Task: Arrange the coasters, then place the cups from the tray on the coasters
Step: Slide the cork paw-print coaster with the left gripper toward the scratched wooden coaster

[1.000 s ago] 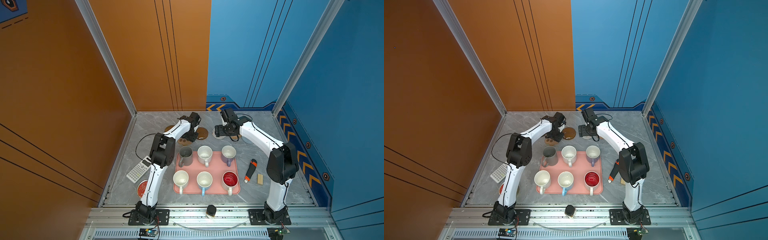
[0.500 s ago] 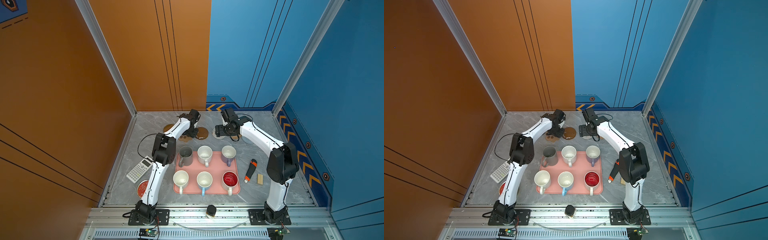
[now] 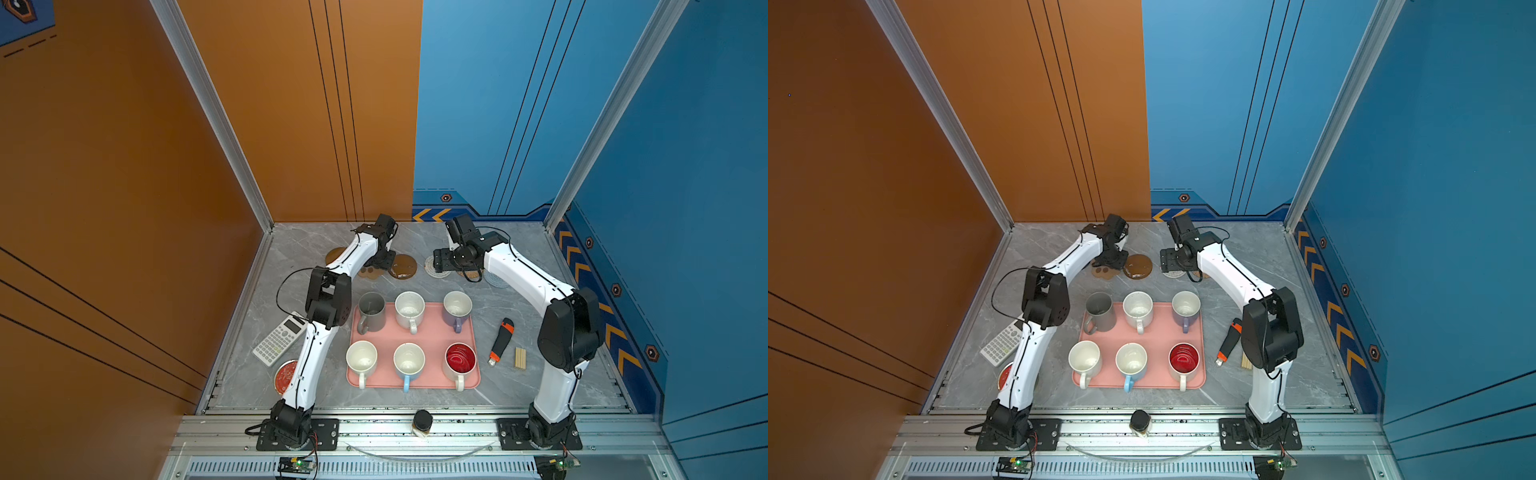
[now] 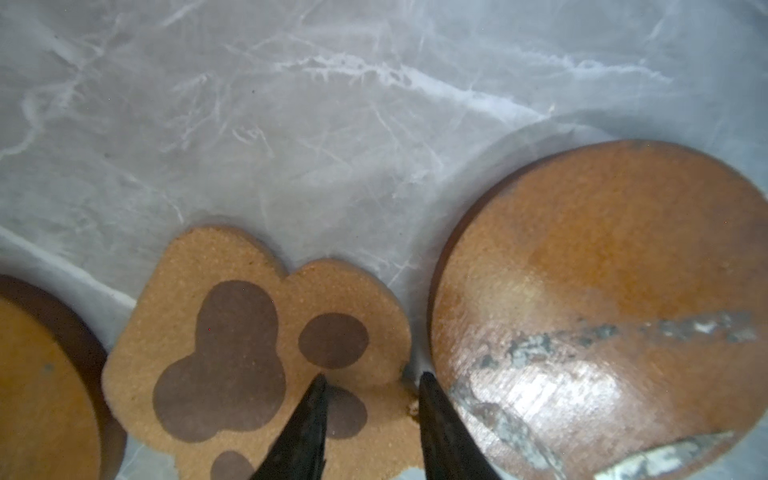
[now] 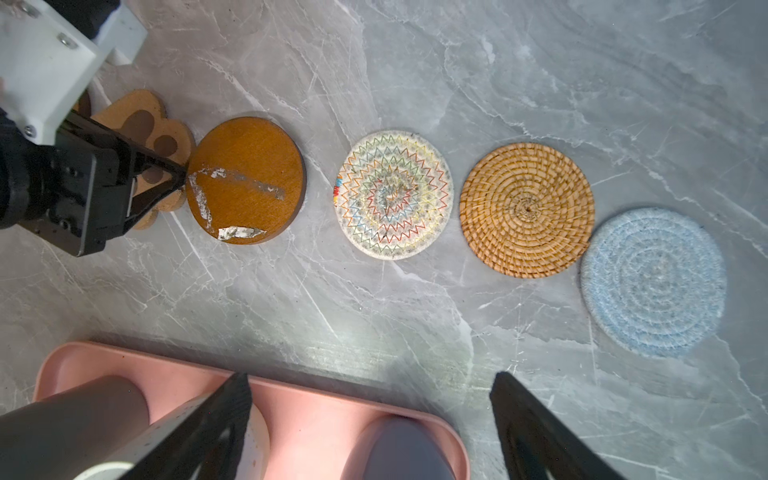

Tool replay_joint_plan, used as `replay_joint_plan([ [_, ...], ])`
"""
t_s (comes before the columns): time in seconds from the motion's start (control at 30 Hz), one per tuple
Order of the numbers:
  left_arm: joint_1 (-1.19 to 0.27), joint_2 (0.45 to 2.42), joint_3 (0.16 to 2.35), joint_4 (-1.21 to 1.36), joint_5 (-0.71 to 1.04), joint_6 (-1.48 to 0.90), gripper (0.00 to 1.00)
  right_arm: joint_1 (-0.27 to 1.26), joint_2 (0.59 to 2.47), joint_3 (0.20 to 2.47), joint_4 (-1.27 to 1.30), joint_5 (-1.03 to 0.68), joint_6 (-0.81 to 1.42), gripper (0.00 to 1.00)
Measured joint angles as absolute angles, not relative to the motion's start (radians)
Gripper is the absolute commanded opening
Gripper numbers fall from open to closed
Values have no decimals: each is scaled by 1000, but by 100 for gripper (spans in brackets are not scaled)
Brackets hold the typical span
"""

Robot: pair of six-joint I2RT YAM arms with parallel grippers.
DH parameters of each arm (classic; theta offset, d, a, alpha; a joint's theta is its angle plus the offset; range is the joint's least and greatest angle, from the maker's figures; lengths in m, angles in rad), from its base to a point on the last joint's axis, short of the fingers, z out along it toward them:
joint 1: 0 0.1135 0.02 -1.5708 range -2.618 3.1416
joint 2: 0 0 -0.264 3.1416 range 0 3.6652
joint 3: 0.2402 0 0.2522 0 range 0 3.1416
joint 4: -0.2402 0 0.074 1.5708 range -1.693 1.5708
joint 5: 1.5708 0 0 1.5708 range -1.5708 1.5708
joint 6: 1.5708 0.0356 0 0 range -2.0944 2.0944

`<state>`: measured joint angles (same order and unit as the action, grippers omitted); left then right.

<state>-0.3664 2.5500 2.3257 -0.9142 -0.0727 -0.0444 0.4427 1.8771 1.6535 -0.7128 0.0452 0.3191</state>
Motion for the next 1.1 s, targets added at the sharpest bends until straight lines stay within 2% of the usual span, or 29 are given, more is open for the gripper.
replay_joint_plan([
  [0.2,-366,2555,2340,-914,-61,-62,43,437,1869,1639,-712,45,319,89],
  [0.5,-367,2553,2376,-913,-54,-76,56,435,1866,1635,-712,45,321,89],
  [0.8,-355,2488,2379,-914,-91,-49,60,435,1851,1621,-710,45,323,89],
  [1.1,-214,2467,2444,-910,-143,-34,65,435,1851,1596,-701,45,323,89],
])
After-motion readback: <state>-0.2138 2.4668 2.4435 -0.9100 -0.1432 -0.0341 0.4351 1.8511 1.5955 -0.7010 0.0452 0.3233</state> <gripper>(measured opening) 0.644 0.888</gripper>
